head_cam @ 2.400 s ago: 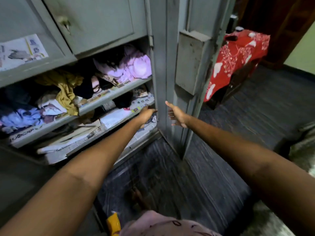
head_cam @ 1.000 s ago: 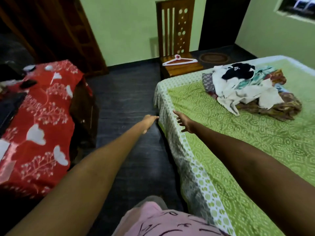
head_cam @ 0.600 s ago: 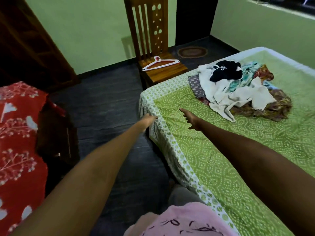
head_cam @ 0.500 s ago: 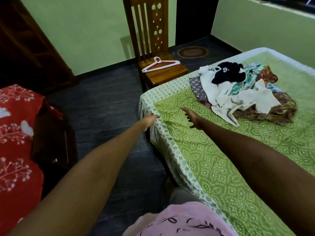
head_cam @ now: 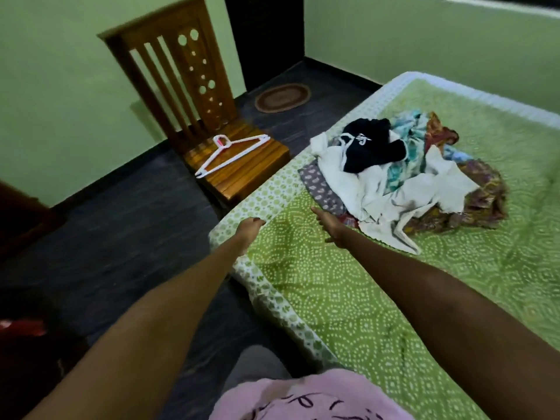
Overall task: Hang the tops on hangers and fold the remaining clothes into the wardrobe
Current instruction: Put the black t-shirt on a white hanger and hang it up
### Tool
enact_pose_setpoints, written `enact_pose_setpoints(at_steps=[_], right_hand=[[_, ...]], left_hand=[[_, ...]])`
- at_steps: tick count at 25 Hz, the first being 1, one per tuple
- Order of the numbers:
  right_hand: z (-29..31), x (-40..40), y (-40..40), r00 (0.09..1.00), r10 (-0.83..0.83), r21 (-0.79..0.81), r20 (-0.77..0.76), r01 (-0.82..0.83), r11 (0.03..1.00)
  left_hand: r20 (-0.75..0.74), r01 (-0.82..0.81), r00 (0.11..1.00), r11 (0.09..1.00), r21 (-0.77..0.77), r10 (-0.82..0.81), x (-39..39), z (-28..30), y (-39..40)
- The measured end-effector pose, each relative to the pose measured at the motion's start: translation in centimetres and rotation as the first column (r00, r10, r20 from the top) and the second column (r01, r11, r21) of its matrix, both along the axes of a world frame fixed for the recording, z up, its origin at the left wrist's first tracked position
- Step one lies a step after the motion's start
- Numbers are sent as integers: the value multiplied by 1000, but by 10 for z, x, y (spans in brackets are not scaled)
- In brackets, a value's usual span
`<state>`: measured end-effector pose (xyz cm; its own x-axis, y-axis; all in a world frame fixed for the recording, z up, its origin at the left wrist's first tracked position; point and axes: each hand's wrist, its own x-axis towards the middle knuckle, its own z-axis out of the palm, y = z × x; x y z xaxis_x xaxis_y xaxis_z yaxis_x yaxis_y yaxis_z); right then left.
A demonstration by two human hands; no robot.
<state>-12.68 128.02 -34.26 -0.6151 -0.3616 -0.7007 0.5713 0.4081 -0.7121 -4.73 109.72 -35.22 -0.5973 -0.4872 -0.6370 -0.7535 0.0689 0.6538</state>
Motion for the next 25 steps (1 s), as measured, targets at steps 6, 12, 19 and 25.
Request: enact_pose_setpoints(at_steps=[6,12,19,25], right_hand=[[-24,-70,-17,951,-305,-48,53,308,950],[-43,-132,-42,826,-557,-34,87,561,827],[-101,-185,-54,687,-702,23,186,711,703],[-186,-262,-56,716,-697,200,43,677,708]], left_hand=[[4,230,973,972,44,-231,-128,-20,3],[-17,511,858,851,119,-513,-237,-36,6],[71,641,746,743,191,-662,-298,-100,9],[33,522,834,807,277,-550,-328,-166,-9]])
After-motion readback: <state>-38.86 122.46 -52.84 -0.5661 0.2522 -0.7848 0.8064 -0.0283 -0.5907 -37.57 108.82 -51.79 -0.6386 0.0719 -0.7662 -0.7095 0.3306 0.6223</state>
